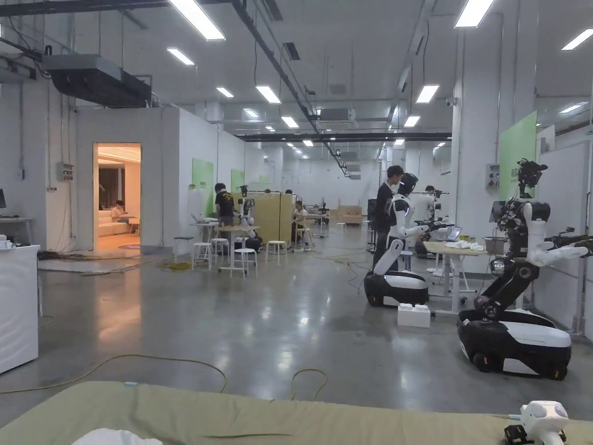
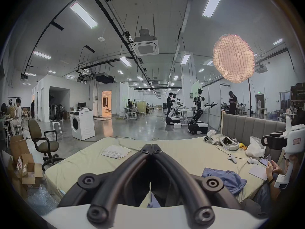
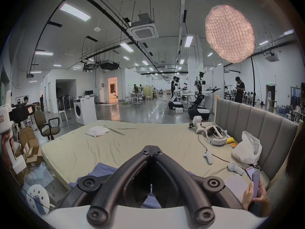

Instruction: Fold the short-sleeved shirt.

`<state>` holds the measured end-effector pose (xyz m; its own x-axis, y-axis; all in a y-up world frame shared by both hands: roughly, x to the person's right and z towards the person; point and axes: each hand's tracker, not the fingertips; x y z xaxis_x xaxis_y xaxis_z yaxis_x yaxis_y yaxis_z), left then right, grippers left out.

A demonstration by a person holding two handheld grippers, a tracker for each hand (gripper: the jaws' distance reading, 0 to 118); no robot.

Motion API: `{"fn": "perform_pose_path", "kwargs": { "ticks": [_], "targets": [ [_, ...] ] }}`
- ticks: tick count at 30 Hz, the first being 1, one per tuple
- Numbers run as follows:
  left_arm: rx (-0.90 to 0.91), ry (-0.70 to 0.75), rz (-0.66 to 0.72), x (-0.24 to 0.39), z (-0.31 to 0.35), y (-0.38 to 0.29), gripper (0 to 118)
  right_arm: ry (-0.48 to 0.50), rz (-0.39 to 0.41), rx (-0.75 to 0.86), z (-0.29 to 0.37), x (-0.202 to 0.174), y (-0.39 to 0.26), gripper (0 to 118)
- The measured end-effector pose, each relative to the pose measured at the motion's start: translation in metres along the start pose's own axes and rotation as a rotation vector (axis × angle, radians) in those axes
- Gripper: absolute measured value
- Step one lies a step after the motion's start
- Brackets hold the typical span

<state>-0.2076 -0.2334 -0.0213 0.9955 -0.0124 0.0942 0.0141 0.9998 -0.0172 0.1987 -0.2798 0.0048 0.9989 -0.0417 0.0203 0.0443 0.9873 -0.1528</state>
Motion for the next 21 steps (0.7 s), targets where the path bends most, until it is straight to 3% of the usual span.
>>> {"fn": "perform_pose_path", "kwargs": {
  "ticks": [17,21],
  "targets": [
    [0.008,-0.069,0.028,0.007,-0.006,0.006,0,-0.054,-0.036,0.051,0.008,0.01,0.011,0],
    [-0.063,-0.07,0.004,0.01,-0.021,0.0,0,-0.054,-0.039,0.047,0.007,0.011,0.007,0]
  ]
}}
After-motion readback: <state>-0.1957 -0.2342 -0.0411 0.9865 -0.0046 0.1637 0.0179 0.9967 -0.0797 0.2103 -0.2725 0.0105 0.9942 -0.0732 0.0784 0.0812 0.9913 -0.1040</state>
